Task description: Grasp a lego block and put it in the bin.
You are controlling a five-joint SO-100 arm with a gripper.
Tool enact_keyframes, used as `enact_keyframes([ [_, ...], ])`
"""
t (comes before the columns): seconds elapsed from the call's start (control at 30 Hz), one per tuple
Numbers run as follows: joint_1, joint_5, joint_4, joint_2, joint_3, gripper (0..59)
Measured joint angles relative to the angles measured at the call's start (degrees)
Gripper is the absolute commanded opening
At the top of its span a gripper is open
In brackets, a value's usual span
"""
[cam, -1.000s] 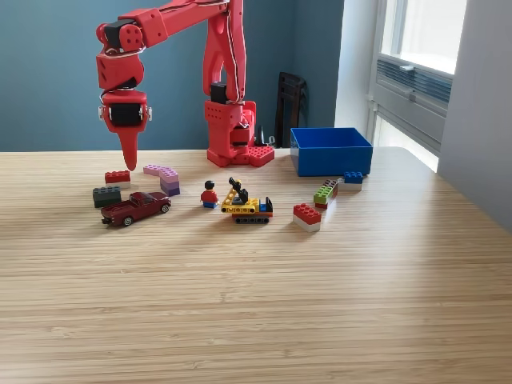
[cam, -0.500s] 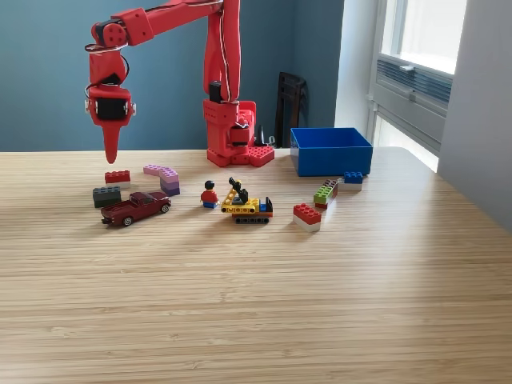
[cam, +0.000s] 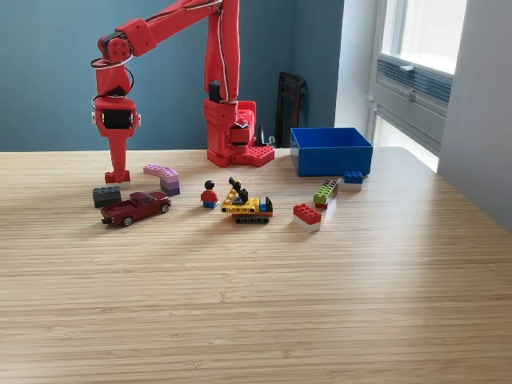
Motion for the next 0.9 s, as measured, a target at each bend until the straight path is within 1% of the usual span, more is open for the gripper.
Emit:
enact_keyframes([
  [0.1,0.0,0.0,-0.3,0.0,1.6,34.0],
  [0.27,0.0,0.0,-5.2,0.0,5.4,29.9],
  [0.33,0.0,0.1,-7.6,0.0,7.1,26.9],
  [0.4,0.0,0.5,-10.0,0.6,8.3,22.1],
  [0.43,0.0,1.0,-11.3,1.0,8.9,18.7],
  [0.57,0.0,2.8,-15.4,1.5,10.3,0.9],
  [0.6,0.0,3.5,-16.5,1.5,10.6,0.1],
  [0.7,-0.1,5.5,-18.4,1.5,10.6,0.1],
  [0.9,-2.1,10.2,-18.7,1.5,10.6,0.1],
])
